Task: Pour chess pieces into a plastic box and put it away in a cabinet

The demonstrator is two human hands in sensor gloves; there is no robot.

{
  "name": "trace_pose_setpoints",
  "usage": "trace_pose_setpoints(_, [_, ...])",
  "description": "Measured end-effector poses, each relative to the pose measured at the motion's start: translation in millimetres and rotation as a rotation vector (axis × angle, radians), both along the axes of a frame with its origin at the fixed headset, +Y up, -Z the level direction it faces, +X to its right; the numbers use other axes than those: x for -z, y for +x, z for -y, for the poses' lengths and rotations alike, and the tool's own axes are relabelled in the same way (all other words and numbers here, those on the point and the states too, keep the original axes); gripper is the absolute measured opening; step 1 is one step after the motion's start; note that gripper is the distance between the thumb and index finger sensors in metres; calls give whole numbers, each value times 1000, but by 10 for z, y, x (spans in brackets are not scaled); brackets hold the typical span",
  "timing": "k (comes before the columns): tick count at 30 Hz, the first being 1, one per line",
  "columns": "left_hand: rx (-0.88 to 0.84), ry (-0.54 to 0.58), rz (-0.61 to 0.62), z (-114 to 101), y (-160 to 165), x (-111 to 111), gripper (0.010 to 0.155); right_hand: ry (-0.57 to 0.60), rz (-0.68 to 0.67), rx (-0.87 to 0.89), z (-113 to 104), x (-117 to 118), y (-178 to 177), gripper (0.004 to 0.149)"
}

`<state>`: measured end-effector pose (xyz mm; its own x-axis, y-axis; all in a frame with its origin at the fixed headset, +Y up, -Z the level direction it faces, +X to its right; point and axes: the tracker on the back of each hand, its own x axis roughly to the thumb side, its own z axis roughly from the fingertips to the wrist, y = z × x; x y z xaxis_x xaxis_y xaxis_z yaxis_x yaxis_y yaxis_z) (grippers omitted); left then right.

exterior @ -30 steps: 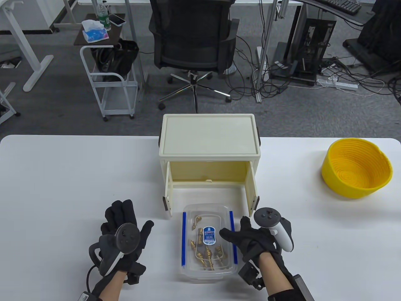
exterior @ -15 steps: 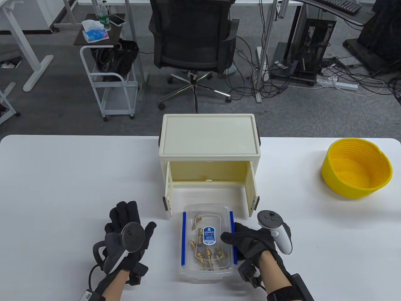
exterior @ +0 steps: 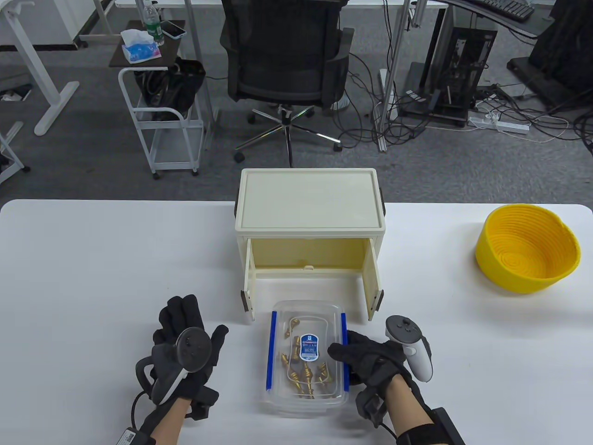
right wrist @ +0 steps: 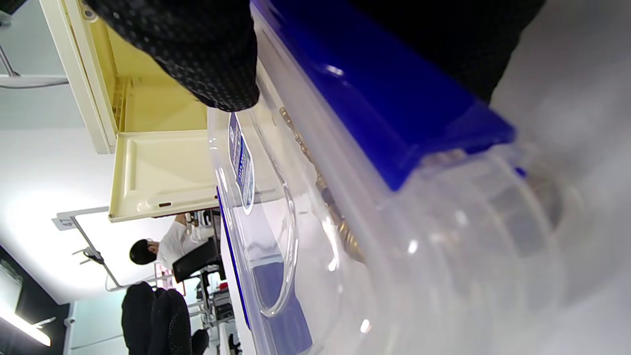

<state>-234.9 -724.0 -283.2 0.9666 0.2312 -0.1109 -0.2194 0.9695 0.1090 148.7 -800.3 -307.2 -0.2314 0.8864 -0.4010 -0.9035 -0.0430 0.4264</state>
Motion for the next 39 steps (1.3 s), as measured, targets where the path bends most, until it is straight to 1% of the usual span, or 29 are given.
trace_pose_setpoints(4, [-9, 6, -15, -15, -35, 5, 84, 3, 48, 70, -13, -38, 11, 89])
trace_pose_setpoints(7, [-12, 12, -14, -28, -51, 8, 85, 30, 92, 99, -83, -68, -13, 89])
trace_pose_setpoints(13, [-23, 22, 0, -58, -43, -6, 85, 87, 262, 109, -239, -160, -86, 89])
trace_pose_setpoints(18, [-67, 46, 23, -121, -40, -24, 85, 112, 426, 54, -346, -187, -192, 89])
trace_pose_setpoints(21, [-82, 56, 27, -148, -41, -28, 85, 157, 503, 2, -432, -125, -307, 90])
trace_pose_setpoints(23, [-92, 58, 28, -160, -45, -32, 85, 177, 531, -35, -489, -85, -378, 90])
trace_pose_setpoints(28, [-126, 93, 26, -196, -77, -47, 84, 166, 623, -119, -621, 61, -576, 90])
trace_pose_setpoints(34, [-126, 98, 20, -203, -87, -56, 84, 166, 713, -222, -690, 250, -710, 90])
trace_pose_setpoints(39, [-116, 99, 25, -201, -76, -57, 84, 175, 803, -271, -713, 475, -787, 90])
